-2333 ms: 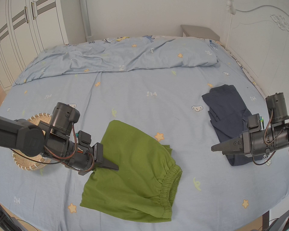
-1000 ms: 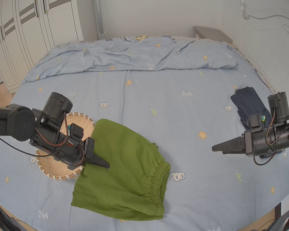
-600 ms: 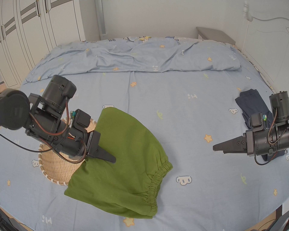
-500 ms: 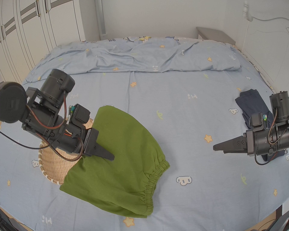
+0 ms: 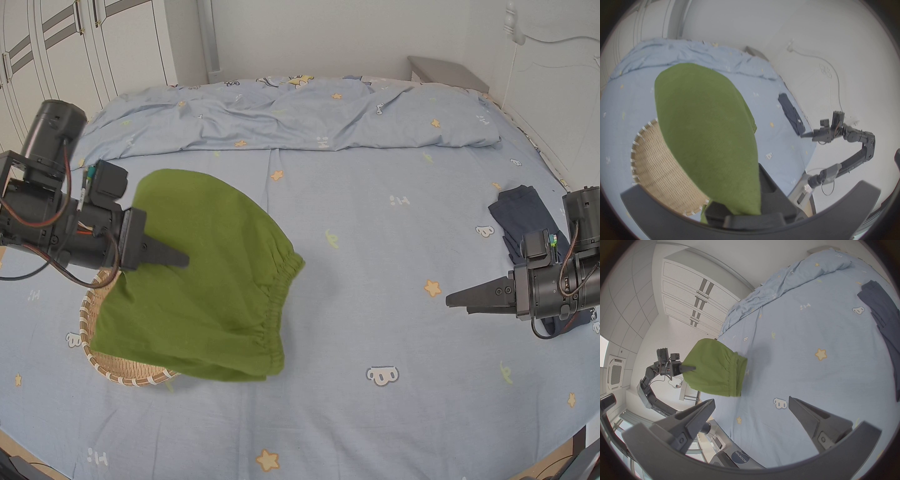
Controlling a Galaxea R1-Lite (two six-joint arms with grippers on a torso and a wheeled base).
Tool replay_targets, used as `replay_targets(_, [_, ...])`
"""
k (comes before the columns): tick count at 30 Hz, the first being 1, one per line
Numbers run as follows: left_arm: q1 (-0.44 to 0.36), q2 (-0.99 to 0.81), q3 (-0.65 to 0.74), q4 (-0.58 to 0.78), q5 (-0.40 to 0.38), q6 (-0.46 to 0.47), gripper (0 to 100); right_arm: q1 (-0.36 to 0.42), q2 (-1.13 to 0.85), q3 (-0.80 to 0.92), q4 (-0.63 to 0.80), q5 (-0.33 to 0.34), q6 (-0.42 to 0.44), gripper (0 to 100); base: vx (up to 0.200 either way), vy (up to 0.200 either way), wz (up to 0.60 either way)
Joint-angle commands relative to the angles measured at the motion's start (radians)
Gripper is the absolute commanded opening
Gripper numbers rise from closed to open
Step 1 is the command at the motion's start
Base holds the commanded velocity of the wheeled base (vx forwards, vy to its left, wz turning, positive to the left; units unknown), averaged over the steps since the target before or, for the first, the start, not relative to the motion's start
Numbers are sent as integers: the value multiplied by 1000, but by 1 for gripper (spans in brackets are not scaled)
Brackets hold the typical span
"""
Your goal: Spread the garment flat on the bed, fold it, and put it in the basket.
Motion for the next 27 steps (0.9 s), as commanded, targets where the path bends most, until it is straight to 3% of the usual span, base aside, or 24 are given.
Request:
replay_targets(1, [70,-79,29,-64,-2,-6,0,0,-24,-1,0,0,0,100,0,0,0])
replay_targets(8, [230,-83,62,-192,-10,-16,0,-2,-38,1,0,0,2,100,0,0,0])
replay_targets(14, [278,-77,64,-190,-16,-22,0,0,-38,2,0,0,2,100,0,0,0])
replay_targets(15, [331,-26,127,-193,-38,-28,0,1,-38,2,0,0,2,100,0,0,0])
replay_targets(27, [564,151,317,-178,-102,-29,0,17,-55,10,1,3,2,100,0,0,0])
